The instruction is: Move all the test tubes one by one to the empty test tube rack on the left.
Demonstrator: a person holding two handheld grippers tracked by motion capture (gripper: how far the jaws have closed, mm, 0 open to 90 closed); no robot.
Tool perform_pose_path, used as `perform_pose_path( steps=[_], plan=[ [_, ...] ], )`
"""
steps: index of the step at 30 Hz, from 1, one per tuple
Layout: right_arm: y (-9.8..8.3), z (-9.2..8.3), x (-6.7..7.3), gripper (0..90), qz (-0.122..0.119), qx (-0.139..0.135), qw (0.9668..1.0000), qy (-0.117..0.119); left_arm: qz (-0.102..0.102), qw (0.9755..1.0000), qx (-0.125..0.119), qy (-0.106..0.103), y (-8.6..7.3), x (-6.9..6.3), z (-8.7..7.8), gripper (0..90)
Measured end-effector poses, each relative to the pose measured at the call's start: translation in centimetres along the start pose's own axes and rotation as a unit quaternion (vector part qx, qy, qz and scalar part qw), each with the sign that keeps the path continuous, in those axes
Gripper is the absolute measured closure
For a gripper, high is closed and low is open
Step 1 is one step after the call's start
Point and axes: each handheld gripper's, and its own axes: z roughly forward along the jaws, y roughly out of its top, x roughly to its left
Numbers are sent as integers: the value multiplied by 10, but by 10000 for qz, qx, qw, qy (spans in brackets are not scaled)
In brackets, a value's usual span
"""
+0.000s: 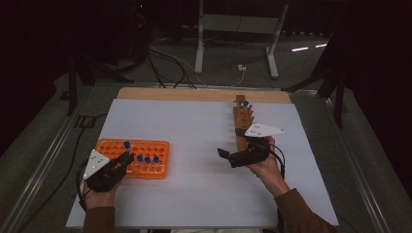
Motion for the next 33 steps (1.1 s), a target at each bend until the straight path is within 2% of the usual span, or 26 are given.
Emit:
perform_pose_path(
  steps=[4,8,12,14,15,19,27,30,33],
  plan=[
    [0,1,0,0,18,-3,10000,8,-89,9999,-37,-87,-2,1,-1,780],
    [-1,1,1,0,18,2,10000,32,-28,9998,6,-213,-3,-3,0,780],
    [-2,2,1,0,24,1,10000,38,186,9991,313,-209,-6,-8,6,780],
    [-3,2,1,0,25,-2,10000,47,276,9980,552,-161,-7,-9,9,780],
    [-3,2,1,0,24,-5,10000,51,316,9966,747,-155,-8,-9,12,780],
    [-4,1,-1,0,40,-3,10000,45,407,9947,930,-144,-5,-11,13,784],
    [-5,0,-1,0,48,-17,10000,42,441,9946,931,-124,-6,-11,10,786],
    [-7,0,-2,0,67,-12,10000,37,545,9933,1014,-107,-8,-12,9,784],
    [-9,0,-3,0,89,0,10000,37,553,9927,1069,-110,-10,-11,9,784]
  ],
)
